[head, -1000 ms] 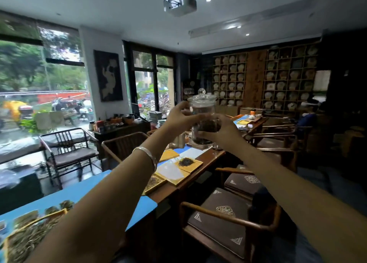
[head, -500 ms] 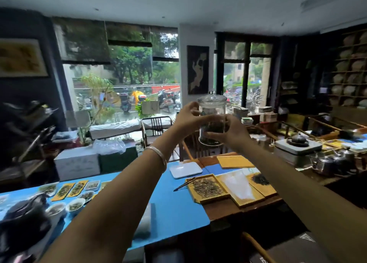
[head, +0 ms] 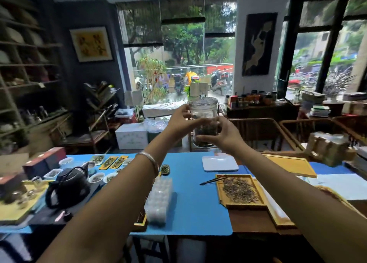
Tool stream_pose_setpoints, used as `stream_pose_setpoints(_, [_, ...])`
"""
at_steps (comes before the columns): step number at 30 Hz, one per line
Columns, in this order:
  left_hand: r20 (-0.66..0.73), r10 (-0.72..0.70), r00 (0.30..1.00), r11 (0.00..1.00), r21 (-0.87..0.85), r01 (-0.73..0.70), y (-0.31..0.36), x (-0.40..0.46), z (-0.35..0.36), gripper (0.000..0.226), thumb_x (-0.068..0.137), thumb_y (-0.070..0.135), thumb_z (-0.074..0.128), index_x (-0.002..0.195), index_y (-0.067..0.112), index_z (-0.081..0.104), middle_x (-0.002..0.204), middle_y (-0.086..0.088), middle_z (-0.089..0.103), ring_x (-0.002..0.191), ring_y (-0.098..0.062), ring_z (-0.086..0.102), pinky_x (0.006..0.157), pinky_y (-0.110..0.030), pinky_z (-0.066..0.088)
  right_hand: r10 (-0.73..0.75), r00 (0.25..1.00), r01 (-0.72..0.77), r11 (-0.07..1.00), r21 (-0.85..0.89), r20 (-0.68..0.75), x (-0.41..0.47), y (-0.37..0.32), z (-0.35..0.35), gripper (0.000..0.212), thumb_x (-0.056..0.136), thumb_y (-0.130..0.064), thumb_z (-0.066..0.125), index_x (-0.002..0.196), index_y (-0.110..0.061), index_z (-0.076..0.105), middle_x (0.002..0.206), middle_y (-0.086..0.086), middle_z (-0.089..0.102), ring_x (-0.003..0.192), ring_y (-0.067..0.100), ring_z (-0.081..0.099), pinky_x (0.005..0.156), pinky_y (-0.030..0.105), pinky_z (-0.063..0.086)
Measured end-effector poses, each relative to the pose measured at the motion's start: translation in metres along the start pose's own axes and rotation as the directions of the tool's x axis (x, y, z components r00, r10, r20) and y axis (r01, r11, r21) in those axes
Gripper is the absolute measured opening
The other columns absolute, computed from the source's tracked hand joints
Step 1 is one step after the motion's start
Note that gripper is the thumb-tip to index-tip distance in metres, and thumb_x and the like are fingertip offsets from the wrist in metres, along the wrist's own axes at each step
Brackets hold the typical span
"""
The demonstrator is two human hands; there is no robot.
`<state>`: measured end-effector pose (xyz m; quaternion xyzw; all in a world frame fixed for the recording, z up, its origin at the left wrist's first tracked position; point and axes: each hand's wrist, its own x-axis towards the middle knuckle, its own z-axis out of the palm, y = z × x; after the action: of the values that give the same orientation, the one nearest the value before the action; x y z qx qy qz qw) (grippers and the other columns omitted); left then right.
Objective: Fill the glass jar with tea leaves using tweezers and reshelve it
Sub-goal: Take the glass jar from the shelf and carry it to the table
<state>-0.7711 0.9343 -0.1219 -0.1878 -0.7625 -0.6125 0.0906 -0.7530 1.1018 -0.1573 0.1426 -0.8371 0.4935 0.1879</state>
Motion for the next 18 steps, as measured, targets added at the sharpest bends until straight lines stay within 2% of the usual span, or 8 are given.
stream_pose_setpoints(2, [-0.020, -0.009, 1.000, 1.000, 0.029, 0.010, -0.014, 0.010, 0.001, 0.056, 0.076, 0.018, 0.083, 0.122, 0.017, 0.052, 0.113, -0.014, 0.066, 0.100, -0.022, 0.066, 0.069, -0.024, 0.058, 0.024, 0.999, -0.026, 0.998, 0.048, 0.030, 0.012, 0.015, 0.008, 0.066, 0.056, -0.042, 0.089, 0.107, -0.019, 0.055, 0.100, 0.002, 0.067, 0.093, 0.018, 0.065, 0.069, 0.023, 0.051])
stream_pose_setpoints(4, [-0.031, -0.023, 0.999, 0.999, 0.030, 0.024, -0.028, 0.023, 0.001, 0.055, 0.077, 0.015, 0.082, 0.123, 0.017, 0.051, 0.114, -0.013, 0.064, 0.096, -0.018, 0.064, 0.063, -0.018, 0.056, 0.039, 0.998, -0.042, 0.997, 0.072, 0.042, 0.024, 0.030, 0.016, 0.065, 0.055, -0.040, 0.090, 0.105, -0.021, 0.053, 0.098, 0.000, 0.066, 0.091, 0.016, 0.065, 0.065, 0.019, 0.050])
stream_pose_setpoints(6, [-0.032, -0.038, 0.999, 0.999, 0.017, 0.038, -0.044, 0.037, 0.002, 0.058, 0.077, 0.013, 0.082, 0.124, 0.022, 0.049, 0.110, -0.013, 0.065, 0.095, -0.019, 0.065, 0.064, -0.018, 0.055, 0.050, 0.998, -0.054, 0.994, 0.093, 0.046, 0.038, 0.046, 0.024, 0.065, 0.054, -0.039, 0.091, 0.104, -0.021, 0.052, 0.097, -0.001, 0.066, 0.091, 0.016, 0.065, 0.071, 0.025, 0.054])
stream_pose_setpoints(8, [-0.033, -0.056, 0.998, 0.998, 0.025, 0.057, -0.059, 0.053, 0.002, 0.067, 0.075, 0.016, 0.083, 0.132, 0.018, 0.048, 0.112, -0.012, 0.066, 0.101, -0.021, 0.065, 0.072, -0.022, 0.056, 0.061, 0.997, -0.067, 0.993, 0.095, 0.057, 0.054, 0.063, 0.032, 0.066, 0.055, -0.039, 0.090, 0.105, -0.020, 0.052, 0.099, 0.000, 0.067, 0.092, 0.017, 0.065, 0.078, 0.032, 0.056])
stream_pose_setpoints(9, [-0.032, -0.061, 0.998, 0.998, 0.026, 0.062, -0.068, 0.062, 0.001, 0.071, 0.074, 0.018, 0.084, 0.135, 0.016, 0.048, 0.114, -0.012, 0.066, 0.104, -0.021, 0.064, 0.076, -0.023, 0.055, 0.063, 0.996, -0.068, 0.993, 0.091, 0.061, 0.062, 0.071, 0.036, 0.065, 0.055, -0.038, 0.090, 0.104, -0.021, 0.052, 0.098, -0.001, 0.066, 0.092, 0.016, 0.064, 0.077, 0.031, 0.055])
stream_pose_setpoints(13, [-0.043, -0.077, 0.996, 0.997, 0.002, 0.077, -0.113, 0.102, -0.002, 0.060, 0.069, 0.022, 0.088, 0.119, 0.019, 0.056, 0.110, -0.005, 0.069, 0.101, -0.016, 0.066, 0.073, -0.021, 0.054, 0.086, 0.994, -0.092, 0.991, 0.098, 0.070, 0.100, 0.107, 0.057, 0.066, 0.058, -0.032, 0.090, 0.109, -0.019, 0.052, 0.100, -0.003, 0.066, 0.093, 0.013, 0.064, 0.071, 0.020, 0.050])
stream_pose_setpoints(16, [-0.037, -0.092, 0.995, 0.996, -0.019, 0.092, -0.151, 0.131, -0.003, 0.057, 0.068, 0.020, 0.089, 0.116, 0.020, 0.058, 0.109, -0.003, 0.070, 0.096, -0.012, 0.068, 0.073, -0.020, 0.054, 0.121, 0.990, -0.126, 0.989, 0.080, 0.069, 0.128, 0.140, 0.076, 0.070, 0.057, -0.032, 0.091, 0.113, -0.017, 0.051, 0.106, 0.002, 0.066, 0.096, 0.017, 0.064, 0.079, 0.030, 0.054])
stream_pose_setpoints(18, [-0.015, -0.107, 0.994, 0.994, -0.021, 0.106, -0.177, 0.147, 0.000, 0.060, 0.068, 0.019, 0.089, 0.118, 0.020, 0.058, 0.110, 0.000, 0.070, 0.092, -0.002, 0.069, 0.073, -0.017, 0.055, 0.160, 0.984, -0.167, 0.982, 0.088, 0.085, 0.142, 0.166, 0.090, 0.069, 0.056, -0.033, 0.091, 0.110, -0.018, 0.050, 0.105, 0.001, 0.066, 0.096, 0.017, 0.064, 0.084, 0.039, 0.055])
